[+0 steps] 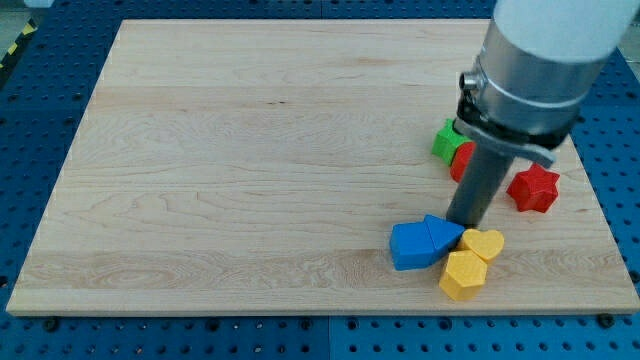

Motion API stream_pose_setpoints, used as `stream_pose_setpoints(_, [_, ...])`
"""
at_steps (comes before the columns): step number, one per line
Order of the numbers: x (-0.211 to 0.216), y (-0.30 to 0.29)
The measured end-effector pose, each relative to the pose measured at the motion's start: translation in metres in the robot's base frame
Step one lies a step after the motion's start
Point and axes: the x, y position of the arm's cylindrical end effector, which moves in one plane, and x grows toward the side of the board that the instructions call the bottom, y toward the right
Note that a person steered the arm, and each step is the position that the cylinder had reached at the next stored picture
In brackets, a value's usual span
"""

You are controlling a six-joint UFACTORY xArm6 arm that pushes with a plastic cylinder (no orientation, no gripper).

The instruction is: Move the red star to bottom of the green circle

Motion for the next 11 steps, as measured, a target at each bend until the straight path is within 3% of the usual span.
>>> stream_pose_setpoints(3, [-0.003,0.102])
stream_pose_setpoints(5, [-0.046,0.105])
stream_pose_setpoints(7, [-0.047,0.132])
stream_pose_setpoints(10, [-0.054,0.074])
stream_pose_setpoints(11, [-0.048,0.096])
